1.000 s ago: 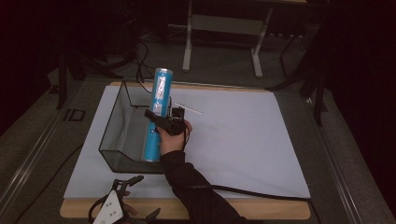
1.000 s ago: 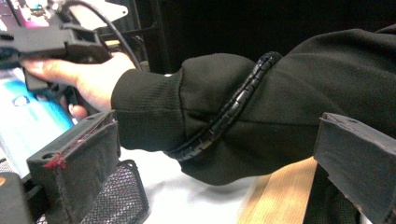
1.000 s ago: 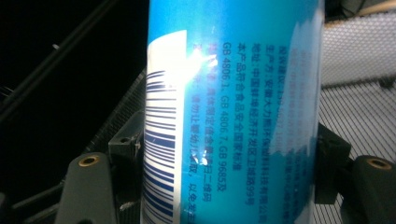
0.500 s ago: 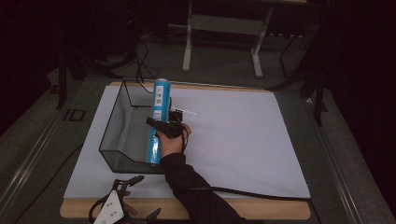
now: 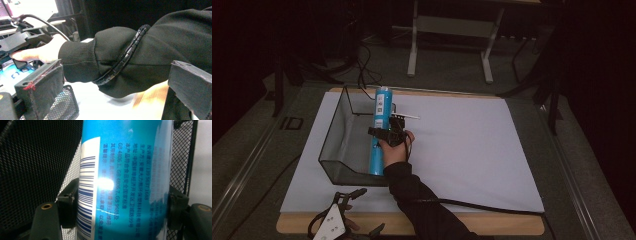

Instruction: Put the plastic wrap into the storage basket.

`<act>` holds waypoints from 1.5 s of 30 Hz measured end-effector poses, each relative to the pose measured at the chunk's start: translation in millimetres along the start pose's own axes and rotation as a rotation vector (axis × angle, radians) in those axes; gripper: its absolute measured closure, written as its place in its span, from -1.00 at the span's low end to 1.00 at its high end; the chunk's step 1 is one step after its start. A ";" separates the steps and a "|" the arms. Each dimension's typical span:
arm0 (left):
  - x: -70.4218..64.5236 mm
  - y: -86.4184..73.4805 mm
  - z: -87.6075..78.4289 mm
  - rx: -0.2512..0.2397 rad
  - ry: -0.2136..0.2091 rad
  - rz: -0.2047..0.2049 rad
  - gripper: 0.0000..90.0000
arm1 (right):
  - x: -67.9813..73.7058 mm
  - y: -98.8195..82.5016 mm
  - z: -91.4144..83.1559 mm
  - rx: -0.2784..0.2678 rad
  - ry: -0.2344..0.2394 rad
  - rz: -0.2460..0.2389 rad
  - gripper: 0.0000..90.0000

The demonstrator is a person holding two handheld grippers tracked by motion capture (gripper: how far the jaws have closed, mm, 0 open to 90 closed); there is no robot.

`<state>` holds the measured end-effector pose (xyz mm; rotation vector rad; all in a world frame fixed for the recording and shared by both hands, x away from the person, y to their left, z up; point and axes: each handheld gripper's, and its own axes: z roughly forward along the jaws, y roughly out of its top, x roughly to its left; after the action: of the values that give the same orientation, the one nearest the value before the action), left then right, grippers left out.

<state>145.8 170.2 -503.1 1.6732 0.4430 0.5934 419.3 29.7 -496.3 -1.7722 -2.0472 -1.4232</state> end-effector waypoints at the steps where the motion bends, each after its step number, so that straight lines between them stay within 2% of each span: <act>1: -0.2 -0.1 0.1 -0.001 -0.001 -0.001 -0.97 | 1.1 1.0 0.9 0.013 -0.010 -0.005 -0.33; 4: -0.6 -0.1 0.1 0.001 -0.002 0.000 -0.97 | 1.7 2.0 1.8 0.026 -0.015 -0.007 -0.33; 5: -0.7 -0.1 0.1 0.001 -0.002 0.001 -0.97 | 3.4 2.1 2.2 0.038 -0.025 -0.024 -0.34; 10: -0.9 -0.1 0.1 0.002 -0.003 0.001 -0.97 | 3.2 2.4 0.7 0.043 -0.024 -0.032 -0.35; 14: -0.8 0.1 -0.2 0.001 -0.003 0.000 -0.97 | 6.5 2.7 0.1 0.056 -0.049 -0.074 -0.37; 16: -0.8 0.2 -0.4 0.000 -0.003 0.001 -0.97 | 10.5 3.0 -1.0 0.065 -0.083 -0.136 -0.40; 18: -1.0 0.2 -0.4 0.000 -0.004 0.000 -0.97 | 11.3 3.5 -2.0 0.071 -0.090 -0.148 -0.41; 20: -1.1 0.2 -0.3 0.001 -0.005 0.001 -0.97 | 15.6 3.6 -4.8 0.051 -0.134 -0.196 -0.44; 27: -0.9 0.0 0.5 0.003 -0.007 0.000 -0.97 | 26.8 7.9 -16.2 0.005 -0.208 -0.361 -0.47; 32: -0.9 -0.2 1.2 0.005 -0.008 0.000 -0.97 | 31.0 18.9 -29.5 0.019 -0.179 -0.403 -0.49; 34: -0.8 -0.2 1.4 0.006 -0.007 0.001 -0.97 | 31.3 23.7 -33.3 0.041 -0.153 -0.416 -0.59; 36: -0.8 -0.3 1.5 0.006 -0.006 0.001 -0.97 | 29.4 28.1 -37.8 0.067 -0.104 -0.422 -0.71; 39: -0.8 -0.4 1.9 0.007 -0.006 0.001 -0.97 | 26.8 32.8 -45.9 0.097 -0.090 -0.455 -0.75; 45: -1.0 -0.5 2.5 0.010 -0.006 0.002 -0.97 | 17.2 41.3 -67.8 0.114 -0.108 -0.513 -0.75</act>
<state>146.5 167.7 -504.0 1.6847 0.4409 0.5882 414.5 -7.3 -424.2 -1.3621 -2.7180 -1.2934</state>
